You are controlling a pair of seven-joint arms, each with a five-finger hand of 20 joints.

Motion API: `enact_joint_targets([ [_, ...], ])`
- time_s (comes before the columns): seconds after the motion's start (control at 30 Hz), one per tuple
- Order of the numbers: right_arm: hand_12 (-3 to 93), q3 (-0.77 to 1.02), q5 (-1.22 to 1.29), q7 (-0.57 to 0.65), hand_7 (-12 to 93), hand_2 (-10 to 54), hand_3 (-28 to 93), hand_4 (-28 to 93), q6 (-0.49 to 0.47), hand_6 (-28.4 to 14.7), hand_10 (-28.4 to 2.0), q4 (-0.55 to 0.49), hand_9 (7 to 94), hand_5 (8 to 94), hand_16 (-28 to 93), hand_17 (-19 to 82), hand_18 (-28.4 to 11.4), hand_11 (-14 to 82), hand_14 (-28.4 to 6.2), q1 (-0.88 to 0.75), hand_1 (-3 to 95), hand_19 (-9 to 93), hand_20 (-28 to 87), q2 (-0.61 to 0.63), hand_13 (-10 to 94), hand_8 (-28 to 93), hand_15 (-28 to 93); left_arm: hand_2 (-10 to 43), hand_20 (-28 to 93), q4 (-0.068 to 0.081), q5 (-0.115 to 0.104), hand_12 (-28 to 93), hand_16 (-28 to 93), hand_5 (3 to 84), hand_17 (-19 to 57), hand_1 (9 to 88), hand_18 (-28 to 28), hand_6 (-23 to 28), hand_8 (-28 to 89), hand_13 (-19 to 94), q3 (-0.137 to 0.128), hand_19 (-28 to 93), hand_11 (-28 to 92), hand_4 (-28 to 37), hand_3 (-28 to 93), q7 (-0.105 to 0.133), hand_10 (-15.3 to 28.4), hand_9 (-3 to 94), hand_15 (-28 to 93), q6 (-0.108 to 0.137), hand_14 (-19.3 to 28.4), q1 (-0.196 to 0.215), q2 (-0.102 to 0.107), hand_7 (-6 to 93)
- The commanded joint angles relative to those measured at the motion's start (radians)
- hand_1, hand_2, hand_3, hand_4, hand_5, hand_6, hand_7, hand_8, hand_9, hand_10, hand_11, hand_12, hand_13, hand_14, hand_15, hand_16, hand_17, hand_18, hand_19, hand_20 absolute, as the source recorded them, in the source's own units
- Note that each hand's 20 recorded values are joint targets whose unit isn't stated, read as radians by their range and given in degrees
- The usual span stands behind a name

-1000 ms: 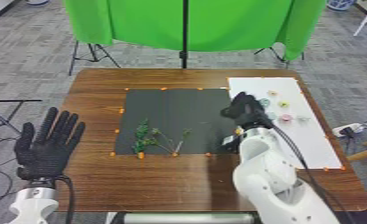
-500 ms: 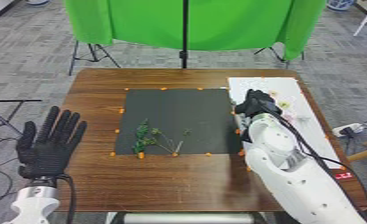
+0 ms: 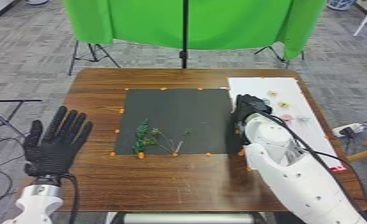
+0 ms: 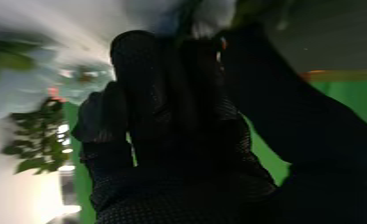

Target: Arrange flowers

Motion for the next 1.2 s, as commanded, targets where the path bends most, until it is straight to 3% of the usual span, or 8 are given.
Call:
enact_joint_targets([
  [0.03, 39.7, -0.037, -0.068, -0.019, 53, -9.5, 73, -28, 0.129, -2.0, -12.5, 0.129, 74.7, 64.7, 37, 34, -23.3, 22.6, -8.1, -0.108, 60.7, 91, 37, -0.019, 67, 1, 52, 11.6, 10, 0.032, 0.016, 10, -5, 45.2, -5.9, 28.5, 12.5, 10.0, -8, 29, 0.029, 28, 14, -28.3, 73, -0.034, 15.9, 39.1, 25, -0.028, 15.5, -0.036, -0.004, 7.5],
  [0.2, 40.9, -0.014, -0.064, -0.007, 46, -9.5, 73, -28, 0.239, -0.8, -10.6, 0.089, 86.6, 77.5, 41, 36, -23.8, 13.0, -6.7, -0.152, 62.7, 91, 38, -0.005, 76, 1, 42, 11.5, 10, 0.031, 0.009, 10, -5, 45.4, -6.0, 28.4, 12.6, 10.2, -8, 29, 0.027, 28, 14, -28.3, 73, -0.029, 15.9, 39.1, 26, -0.018, 15.7, -0.027, -0.005, 7.6],
  [0.63, 44.1, 0.029, -0.016, 0.001, 42, -9.5, 78, -28, 0.455, -0.8, -9.7, -0.138, 92.0, 82.2, 47, 39, -24.7, 12.3, -6.3, -0.212, 62.8, 90, 43, 0.066, 83, 7, 38, 11.2, 10, 0.01, -0.002, 10, -5, 45.2, -6.1, 28.4, 12.7, 10.0, -8, 29, 0.025, 28, 14, -28.3, 73, 0.007, 15.9, 39.1, 26, -0.006, 15.9, 0.018, -0.017, 7.6],
  [0.8, 44.6, 0.006, -0.041, 0.147, 44, -9.5, 81, -26, 0.417, -0.9, -9.7, -0.159, 92.4, 79.1, 46, 40, -25.6, 12.3, -6.7, -0.181, 57.8, 90, 47, 0.046, 83, 11, 39, 11.3, 10, 0.009, -0.006, 10, -5, 45.0, -6.0, 28.5, 12.6, 10.0, -8, 29, 0.026, 28, 14, -28.3, 73, 0.006, 15.9, 39.2, 26, 0.008, 15.9, 0.013, -0.012, 7.6],
  [0.87, 38.3, 0.004, -0.062, 0.167, 45, -9.5, 78, -23, 0.435, -1.7, -11.7, -0.146, 88.7, 76.5, 34, 41, -26.6, 23.0, -9.7, -0.181, 49.1, 92, 51, 0.037, 81, 13, 50, 11.3, 10, 0.007, -0.009, 10, -5, 45.0, -6.0, 28.5, 12.6, 9.9, -8, 29, 0.028, 28, 14, -28.3, 73, 0.009, 15.9, 39.2, 26, 0.012, 16.0, 0.012, -0.013, 7.7],
  [0.97, 27.5, 0.021, -0.065, 0.205, 52, -9.5, 76, -22, 0.288, -2.4, -15.6, -0.149, 83.3, 70.8, 28, 44, -26.9, 37.3, -12.0, -0.176, 37.3, 93, 59, 0.021, 79, 15, 59, 11.4, 11, 0.01, -0.008, 10, -5, 45.0, -6.0, 28.6, 12.6, 9.9, -8, 29, 0.029, 28, 14, -28.3, 73, 0.001, 16.0, 39.2, 26, 0.013, 16.0, 0.006, -0.009, 7.7],
  [1.07, 26.1, 0.019, -0.015, 0.208, 56, -7.5, 78, -21, 0.218, -5.2, -16.9, -0.111, 83.9, 72.1, 27, 46, -27.5, 37.3, -13.7, -0.153, 29.2, 93, 63, 0.003, 78, -10, 61, 11.4, 11, 0.009, -0.009, 10, -5, 45.0, -6.0, 28.6, 12.6, 9.9, -8, 29, 0.028, 28, 14, -28.3, 73, 0.003, 16.0, 39.3, 26, 0.018, 16.0, 0.01, -0.008, 7.7],
  [1.2, 25.2, -0.007, -0.078, 0.197, 38, -3.8, 78, -21, 0.22, -4.8, -17.3, -0.046, 85.6, 79.7, 26, 45, -27.8, 34.6, -14.5, -0.134, 28.5, 93, 63, -0.014, 79, -11, 61, 11.4, 11, 0.012, -0.002, 10, -5, 45.2, -6.0, 28.6, 12.6, 10.0, -8, 29, 0.034, 28, 14, -28.3, 73, -0.002, 16.0, 39.3, 27, 0.014, 16.0, -0.001, -0.012, 7.9],
])
